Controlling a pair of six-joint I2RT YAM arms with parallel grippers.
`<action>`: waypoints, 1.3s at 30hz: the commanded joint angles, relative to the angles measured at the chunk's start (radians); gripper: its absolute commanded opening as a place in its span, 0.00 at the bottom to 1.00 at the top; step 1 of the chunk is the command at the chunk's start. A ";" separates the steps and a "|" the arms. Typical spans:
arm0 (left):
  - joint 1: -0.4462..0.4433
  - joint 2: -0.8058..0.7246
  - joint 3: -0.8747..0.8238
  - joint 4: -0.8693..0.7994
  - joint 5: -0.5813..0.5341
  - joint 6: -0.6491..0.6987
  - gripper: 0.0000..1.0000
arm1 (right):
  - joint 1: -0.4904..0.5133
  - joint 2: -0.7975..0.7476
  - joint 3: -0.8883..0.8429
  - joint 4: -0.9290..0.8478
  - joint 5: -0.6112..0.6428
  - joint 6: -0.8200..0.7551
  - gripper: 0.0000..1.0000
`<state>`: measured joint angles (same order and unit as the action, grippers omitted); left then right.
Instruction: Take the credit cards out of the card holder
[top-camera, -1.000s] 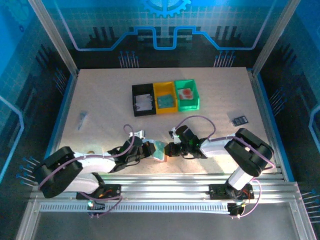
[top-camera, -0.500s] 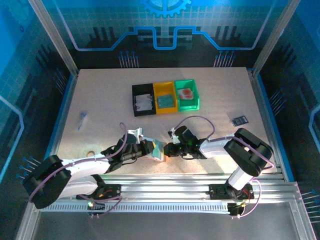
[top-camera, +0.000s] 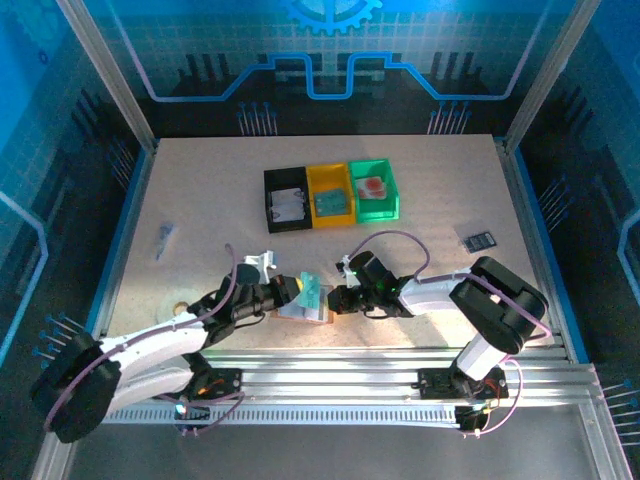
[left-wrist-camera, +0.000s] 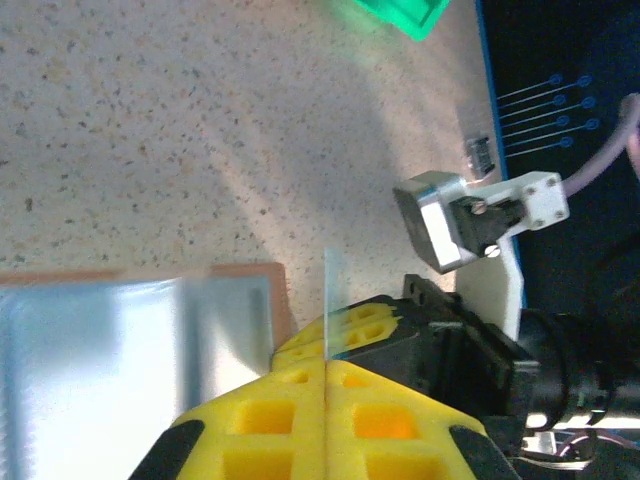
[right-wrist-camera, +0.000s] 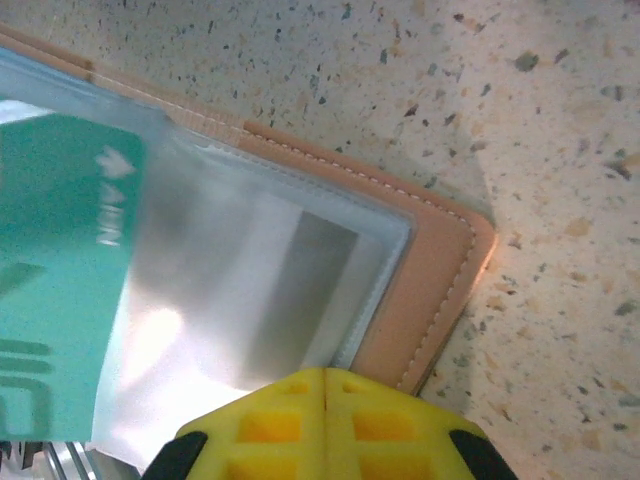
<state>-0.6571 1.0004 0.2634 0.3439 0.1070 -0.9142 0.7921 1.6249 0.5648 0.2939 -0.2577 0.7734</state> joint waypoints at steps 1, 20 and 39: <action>0.016 -0.050 -0.006 -0.034 0.029 0.020 0.00 | -0.016 -0.002 -0.016 -0.151 0.056 -0.031 0.00; 0.011 -0.069 -0.014 0.071 0.083 -0.057 0.00 | -0.059 -0.296 -0.054 0.034 -0.099 -0.037 0.56; -0.031 -0.060 -0.016 0.129 0.053 -0.080 0.00 | 0.029 -0.244 -0.147 0.448 -0.133 0.052 0.50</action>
<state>-0.6800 0.9318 0.2626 0.4339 0.1658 -0.9894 0.8066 1.4025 0.4370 0.6712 -0.3977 0.8307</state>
